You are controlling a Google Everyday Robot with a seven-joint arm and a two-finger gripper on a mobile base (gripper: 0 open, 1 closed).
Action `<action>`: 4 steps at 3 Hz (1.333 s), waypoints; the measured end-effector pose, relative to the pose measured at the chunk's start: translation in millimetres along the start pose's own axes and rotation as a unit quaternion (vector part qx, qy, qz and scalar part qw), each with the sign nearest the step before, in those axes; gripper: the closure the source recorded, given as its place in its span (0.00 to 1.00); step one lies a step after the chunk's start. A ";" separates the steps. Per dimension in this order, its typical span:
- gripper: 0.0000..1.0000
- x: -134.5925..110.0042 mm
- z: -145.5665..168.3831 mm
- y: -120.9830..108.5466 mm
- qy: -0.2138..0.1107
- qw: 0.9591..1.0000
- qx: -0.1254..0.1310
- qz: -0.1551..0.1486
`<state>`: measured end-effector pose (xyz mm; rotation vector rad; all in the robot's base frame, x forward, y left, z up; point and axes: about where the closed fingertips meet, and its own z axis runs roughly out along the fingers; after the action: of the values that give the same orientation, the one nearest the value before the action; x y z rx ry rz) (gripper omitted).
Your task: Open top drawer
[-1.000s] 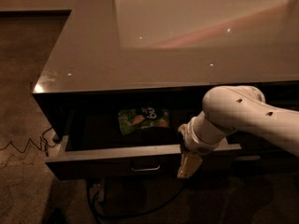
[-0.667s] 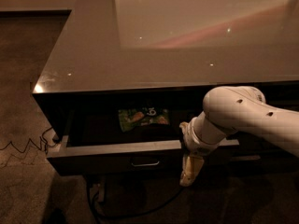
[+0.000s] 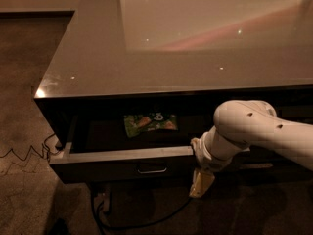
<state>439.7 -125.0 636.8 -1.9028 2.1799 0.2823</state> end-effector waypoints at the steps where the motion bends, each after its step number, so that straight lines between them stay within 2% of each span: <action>1: 0.42 10.0 3.6 11.2 0.013 1.000 -0.009 0.003; 2: 0.65 8.9 0.2 11.1 0.013 1.000 -0.009 0.003; 3: 0.88 17.6 -6.8 33.0 0.016 1.000 -0.008 0.021; 4: 0.85 17.0 -6.8 43.7 0.013 0.999 -0.010 0.029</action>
Offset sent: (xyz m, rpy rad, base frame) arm -0.0916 -0.0579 -0.0259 -0.1383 0.1189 -0.0605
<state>393.9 -137.1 637.8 -1.8655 2.2606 0.2912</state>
